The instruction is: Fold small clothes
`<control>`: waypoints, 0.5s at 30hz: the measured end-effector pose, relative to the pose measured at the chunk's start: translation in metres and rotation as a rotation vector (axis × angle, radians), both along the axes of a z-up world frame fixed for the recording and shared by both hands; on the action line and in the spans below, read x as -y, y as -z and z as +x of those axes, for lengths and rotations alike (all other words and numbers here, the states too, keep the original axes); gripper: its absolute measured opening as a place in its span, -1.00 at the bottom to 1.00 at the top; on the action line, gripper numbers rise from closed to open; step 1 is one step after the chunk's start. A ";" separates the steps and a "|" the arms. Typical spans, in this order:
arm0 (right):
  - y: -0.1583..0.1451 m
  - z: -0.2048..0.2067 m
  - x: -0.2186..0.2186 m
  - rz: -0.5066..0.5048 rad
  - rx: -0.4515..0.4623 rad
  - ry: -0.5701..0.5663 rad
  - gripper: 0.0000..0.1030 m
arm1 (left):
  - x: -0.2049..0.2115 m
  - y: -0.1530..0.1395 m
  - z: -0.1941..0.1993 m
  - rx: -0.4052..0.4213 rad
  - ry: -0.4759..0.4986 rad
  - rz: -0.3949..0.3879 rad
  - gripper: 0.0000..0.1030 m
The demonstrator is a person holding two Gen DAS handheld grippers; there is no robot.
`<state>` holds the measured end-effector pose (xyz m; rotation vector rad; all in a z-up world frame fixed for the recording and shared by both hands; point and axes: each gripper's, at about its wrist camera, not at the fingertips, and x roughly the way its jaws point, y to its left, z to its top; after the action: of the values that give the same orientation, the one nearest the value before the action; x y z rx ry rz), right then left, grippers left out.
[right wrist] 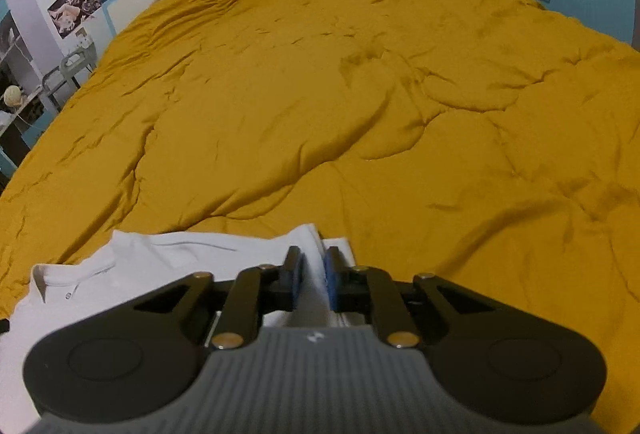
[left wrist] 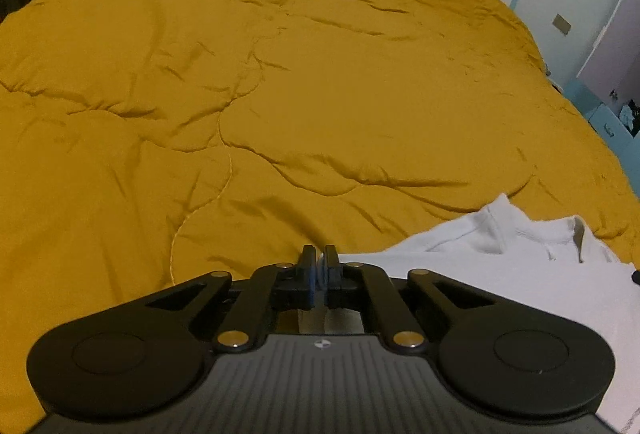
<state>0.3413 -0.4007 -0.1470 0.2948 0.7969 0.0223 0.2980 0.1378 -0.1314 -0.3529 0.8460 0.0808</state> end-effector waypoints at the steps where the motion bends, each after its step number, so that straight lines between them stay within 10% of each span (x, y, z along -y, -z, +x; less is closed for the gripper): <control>1: -0.007 -0.006 -0.001 -0.016 0.016 0.007 -0.74 | -0.004 -0.006 -0.004 0.001 -0.008 -0.012 -0.85; 3: -0.024 -0.024 -0.002 -0.016 0.059 -0.027 -0.45 | -0.005 -0.022 -0.015 -0.006 -0.017 0.008 -0.84; 15: -0.047 -0.207 -0.030 0.121 0.100 -0.235 -0.44 | 0.039 -0.072 -0.187 0.089 0.113 -0.179 -0.65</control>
<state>0.1340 -0.3710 -0.1003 0.3108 0.7281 0.3045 0.1109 0.0991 -0.0599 -0.4719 0.7853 -0.1156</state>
